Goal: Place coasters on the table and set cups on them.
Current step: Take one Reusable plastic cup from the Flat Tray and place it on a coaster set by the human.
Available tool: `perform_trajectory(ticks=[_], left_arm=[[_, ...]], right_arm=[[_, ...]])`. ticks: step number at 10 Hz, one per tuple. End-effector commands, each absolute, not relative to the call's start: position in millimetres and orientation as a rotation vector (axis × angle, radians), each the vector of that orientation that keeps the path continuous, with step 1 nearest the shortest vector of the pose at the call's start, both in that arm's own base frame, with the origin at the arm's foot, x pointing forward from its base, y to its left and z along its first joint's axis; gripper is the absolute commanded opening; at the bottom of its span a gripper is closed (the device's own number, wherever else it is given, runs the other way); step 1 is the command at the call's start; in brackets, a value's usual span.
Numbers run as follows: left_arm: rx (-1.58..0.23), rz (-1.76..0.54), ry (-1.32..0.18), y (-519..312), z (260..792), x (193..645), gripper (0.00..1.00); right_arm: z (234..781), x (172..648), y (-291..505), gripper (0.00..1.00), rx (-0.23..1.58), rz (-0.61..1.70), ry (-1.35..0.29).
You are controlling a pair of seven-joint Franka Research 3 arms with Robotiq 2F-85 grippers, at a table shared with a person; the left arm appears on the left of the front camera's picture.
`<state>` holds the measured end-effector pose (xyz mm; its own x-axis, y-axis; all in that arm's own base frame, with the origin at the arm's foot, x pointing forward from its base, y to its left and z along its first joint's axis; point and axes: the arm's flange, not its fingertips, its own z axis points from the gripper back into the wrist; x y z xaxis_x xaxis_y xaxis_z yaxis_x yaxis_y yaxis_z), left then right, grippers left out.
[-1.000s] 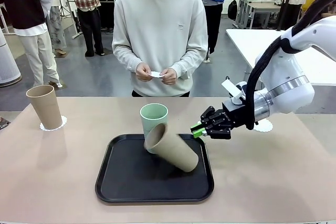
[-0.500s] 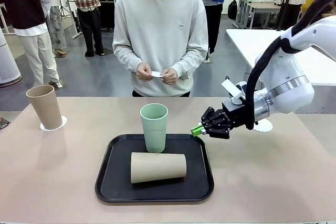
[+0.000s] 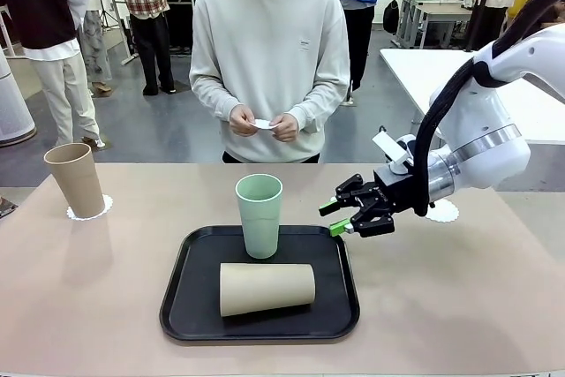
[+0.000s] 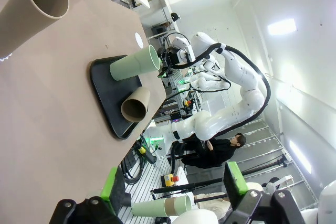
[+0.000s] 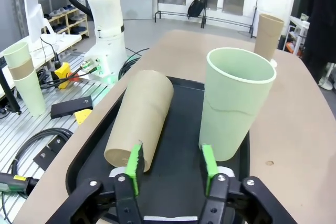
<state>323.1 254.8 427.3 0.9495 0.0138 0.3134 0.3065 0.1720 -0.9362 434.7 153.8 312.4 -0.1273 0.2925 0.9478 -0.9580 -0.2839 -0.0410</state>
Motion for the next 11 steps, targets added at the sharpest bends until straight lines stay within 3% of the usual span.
perform_trajectory(ticks=[1, 2, 5, 11], left_arm=[[-1.395, -0.213, -0.279, 256, 429, 322, 1.00], [-1.395, -0.213, -0.279, 256, 429, 322, 1.00], [-1.395, -0.213, -0.279, 256, 429, 322, 1.00], [-1.395, -0.213, -0.279, 256, 429, 322, 1.00]], right_arm=[[328, 423, 152, 0.81, 1.113, 1.617, -0.849], [333, 420, 150, 1.00, 1.105, 1.619, -0.837], [361, 402, 141, 1.00, 1.008, 1.616, -0.724], [474, 349, 154, 1.00, 0.573, 1.422, -0.380]])
